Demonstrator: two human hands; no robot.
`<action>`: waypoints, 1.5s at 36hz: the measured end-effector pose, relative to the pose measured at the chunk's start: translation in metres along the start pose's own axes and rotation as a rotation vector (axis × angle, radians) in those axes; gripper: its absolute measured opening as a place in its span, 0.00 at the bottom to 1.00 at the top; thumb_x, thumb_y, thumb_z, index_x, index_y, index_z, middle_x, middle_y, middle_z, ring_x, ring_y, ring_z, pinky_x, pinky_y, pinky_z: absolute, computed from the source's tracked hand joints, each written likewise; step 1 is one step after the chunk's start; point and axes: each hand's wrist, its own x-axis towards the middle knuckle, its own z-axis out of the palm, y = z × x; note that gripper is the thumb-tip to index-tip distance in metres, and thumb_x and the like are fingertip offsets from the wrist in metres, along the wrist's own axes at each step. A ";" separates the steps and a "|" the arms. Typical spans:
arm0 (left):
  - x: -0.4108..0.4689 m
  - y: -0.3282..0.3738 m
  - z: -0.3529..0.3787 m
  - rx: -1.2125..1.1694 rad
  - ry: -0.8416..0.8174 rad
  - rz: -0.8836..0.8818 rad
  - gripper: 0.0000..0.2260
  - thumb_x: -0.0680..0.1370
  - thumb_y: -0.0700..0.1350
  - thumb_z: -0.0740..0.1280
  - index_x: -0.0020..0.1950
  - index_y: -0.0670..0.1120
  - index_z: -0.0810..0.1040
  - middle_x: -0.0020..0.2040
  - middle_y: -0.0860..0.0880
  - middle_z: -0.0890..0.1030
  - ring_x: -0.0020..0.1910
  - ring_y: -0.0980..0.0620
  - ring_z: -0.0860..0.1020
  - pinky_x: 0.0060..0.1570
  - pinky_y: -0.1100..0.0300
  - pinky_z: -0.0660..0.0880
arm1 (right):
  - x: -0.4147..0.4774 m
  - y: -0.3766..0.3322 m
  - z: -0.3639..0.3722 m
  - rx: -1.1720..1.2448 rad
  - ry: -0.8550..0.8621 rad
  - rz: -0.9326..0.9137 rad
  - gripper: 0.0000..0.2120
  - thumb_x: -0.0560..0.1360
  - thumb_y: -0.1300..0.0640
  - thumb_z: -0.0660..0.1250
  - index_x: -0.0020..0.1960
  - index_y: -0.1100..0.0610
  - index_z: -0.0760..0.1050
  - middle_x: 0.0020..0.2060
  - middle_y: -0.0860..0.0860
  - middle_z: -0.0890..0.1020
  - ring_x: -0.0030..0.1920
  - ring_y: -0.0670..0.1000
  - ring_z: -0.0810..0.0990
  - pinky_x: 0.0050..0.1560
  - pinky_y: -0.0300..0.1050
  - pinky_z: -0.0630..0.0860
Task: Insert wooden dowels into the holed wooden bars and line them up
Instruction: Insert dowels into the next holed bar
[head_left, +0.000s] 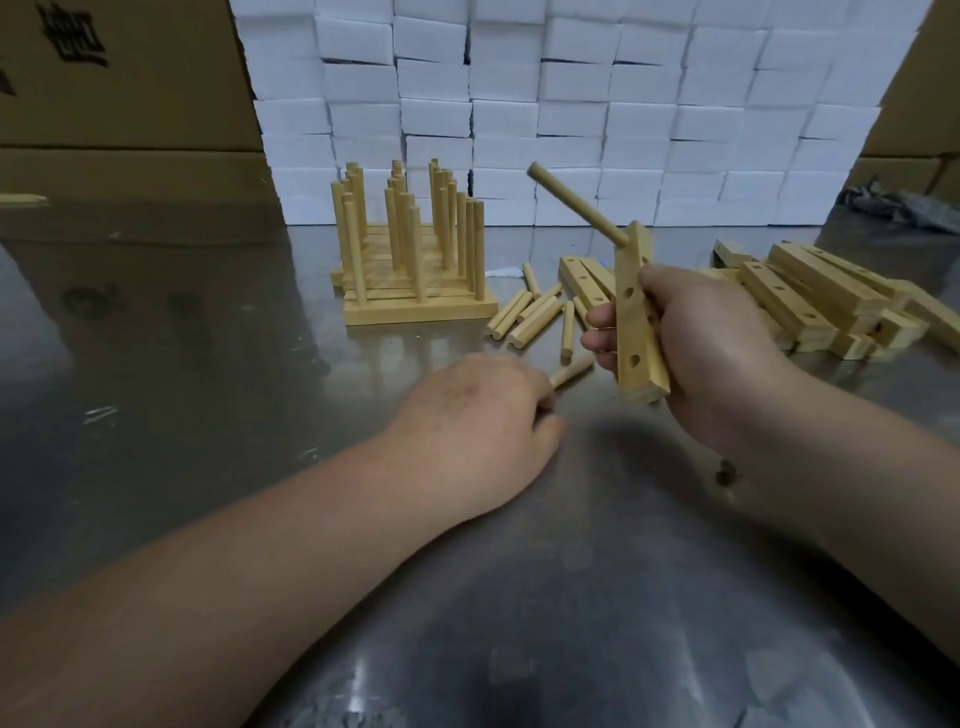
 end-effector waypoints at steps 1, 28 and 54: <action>0.001 -0.001 -0.002 0.027 0.048 -0.036 0.11 0.77 0.54 0.58 0.50 0.51 0.78 0.49 0.52 0.76 0.51 0.50 0.73 0.47 0.56 0.70 | 0.000 0.000 0.000 0.004 -0.002 -0.002 0.12 0.81 0.56 0.53 0.60 0.58 0.71 0.25 0.50 0.81 0.27 0.49 0.81 0.30 0.41 0.79; -0.008 -0.009 -0.012 -0.342 0.396 -0.050 0.09 0.78 0.48 0.59 0.53 0.52 0.79 0.35 0.56 0.73 0.39 0.57 0.72 0.35 0.63 0.66 | -0.019 -0.006 0.005 -0.172 -0.188 -0.109 0.13 0.79 0.61 0.53 0.49 0.51 0.75 0.31 0.53 0.80 0.27 0.48 0.73 0.26 0.36 0.70; -0.011 -0.009 -0.014 -0.429 0.402 -0.008 0.03 0.75 0.50 0.64 0.45 0.53 0.77 0.33 0.55 0.74 0.35 0.57 0.73 0.31 0.62 0.66 | -0.033 -0.009 0.013 -0.234 -0.198 -0.175 0.15 0.78 0.62 0.54 0.58 0.52 0.76 0.27 0.50 0.78 0.24 0.43 0.74 0.25 0.34 0.70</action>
